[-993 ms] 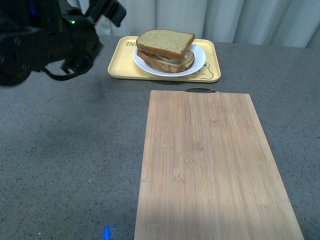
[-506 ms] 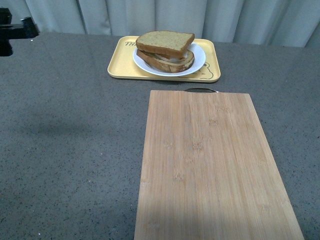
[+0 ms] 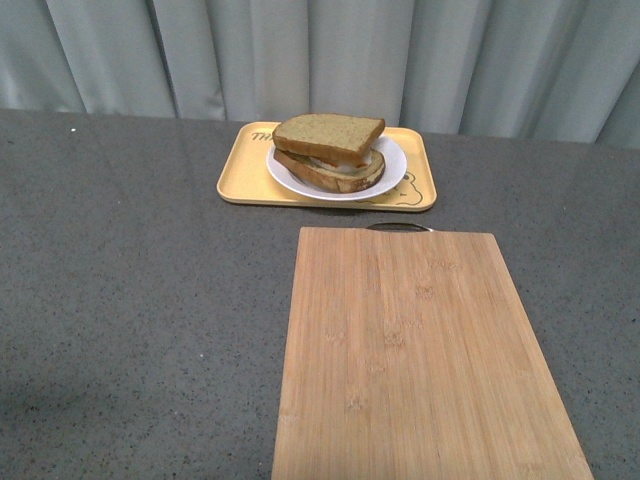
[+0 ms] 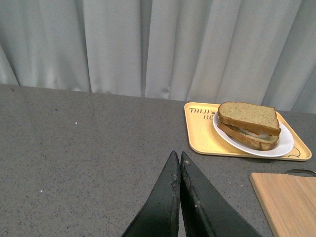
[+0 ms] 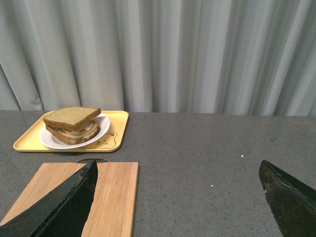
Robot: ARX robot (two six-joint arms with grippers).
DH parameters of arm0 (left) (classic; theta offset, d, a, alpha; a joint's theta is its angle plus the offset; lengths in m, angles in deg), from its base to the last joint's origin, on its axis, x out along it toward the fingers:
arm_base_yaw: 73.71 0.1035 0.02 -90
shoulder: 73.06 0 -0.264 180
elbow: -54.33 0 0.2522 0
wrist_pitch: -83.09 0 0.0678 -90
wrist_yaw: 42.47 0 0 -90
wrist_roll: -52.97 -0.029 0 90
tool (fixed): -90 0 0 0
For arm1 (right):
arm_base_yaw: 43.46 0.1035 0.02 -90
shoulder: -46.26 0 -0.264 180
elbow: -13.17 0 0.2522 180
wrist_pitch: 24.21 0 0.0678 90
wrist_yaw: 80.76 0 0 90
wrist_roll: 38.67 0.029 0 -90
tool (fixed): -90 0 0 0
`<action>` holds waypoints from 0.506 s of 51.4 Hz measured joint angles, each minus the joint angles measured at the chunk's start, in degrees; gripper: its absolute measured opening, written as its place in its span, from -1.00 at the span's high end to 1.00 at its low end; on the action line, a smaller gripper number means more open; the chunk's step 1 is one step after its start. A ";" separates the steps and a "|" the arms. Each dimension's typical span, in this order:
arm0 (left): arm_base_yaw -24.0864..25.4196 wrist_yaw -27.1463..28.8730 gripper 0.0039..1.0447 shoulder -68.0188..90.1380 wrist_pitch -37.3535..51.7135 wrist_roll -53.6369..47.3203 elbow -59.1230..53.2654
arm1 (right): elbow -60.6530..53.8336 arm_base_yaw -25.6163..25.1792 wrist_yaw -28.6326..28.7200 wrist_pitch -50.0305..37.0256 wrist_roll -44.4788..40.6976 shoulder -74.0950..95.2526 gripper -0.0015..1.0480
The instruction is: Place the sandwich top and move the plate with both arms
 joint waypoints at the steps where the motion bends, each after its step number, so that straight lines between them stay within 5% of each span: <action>1: 0.00 0.00 0.93 -1.46 -0.87 -0.02 -0.57 | 0.00 0.00 0.02 0.00 0.00 0.00 -0.82; 26: 0.00 -0.04 0.93 -24.11 -18.49 -0.15 -5.70 | 0.00 0.00 0.00 0.00 0.00 0.00 -0.82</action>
